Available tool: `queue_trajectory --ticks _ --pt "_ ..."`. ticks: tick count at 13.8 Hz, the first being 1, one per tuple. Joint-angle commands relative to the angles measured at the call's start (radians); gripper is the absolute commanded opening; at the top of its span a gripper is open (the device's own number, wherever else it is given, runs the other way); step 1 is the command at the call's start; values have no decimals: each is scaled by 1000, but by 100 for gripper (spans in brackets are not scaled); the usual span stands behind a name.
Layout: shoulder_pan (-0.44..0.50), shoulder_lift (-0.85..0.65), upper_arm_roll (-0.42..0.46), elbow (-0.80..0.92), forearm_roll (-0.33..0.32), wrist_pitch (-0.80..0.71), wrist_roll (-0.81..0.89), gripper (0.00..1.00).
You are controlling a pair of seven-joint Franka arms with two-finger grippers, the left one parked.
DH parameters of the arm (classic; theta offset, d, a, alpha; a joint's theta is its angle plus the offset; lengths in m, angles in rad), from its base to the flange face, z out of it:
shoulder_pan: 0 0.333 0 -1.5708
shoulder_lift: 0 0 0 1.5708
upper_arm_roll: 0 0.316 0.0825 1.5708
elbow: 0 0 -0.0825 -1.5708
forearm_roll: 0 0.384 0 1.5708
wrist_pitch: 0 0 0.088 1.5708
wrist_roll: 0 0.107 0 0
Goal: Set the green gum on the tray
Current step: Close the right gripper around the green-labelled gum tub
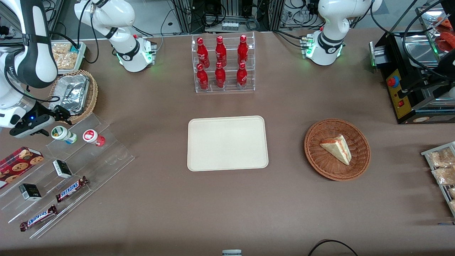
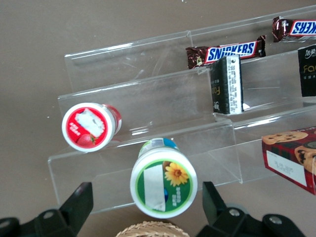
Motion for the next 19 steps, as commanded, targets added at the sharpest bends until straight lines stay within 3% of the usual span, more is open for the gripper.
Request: queue_trajectory --ticks 1,11,12,14,15,19 --pt "-13 27 2 -5 19 50 -28 98" --pt "-12 48 -7 -3 19 81 -35 96" --pt "-12 50 -10 -3 19 81 -38 85" --pt "-12 50 -11 0 19 75 -45 4" --pt "-10 51 -10 6 19 73 -43 0" --pt "0 53 -7 87 20 -15 -32 0"
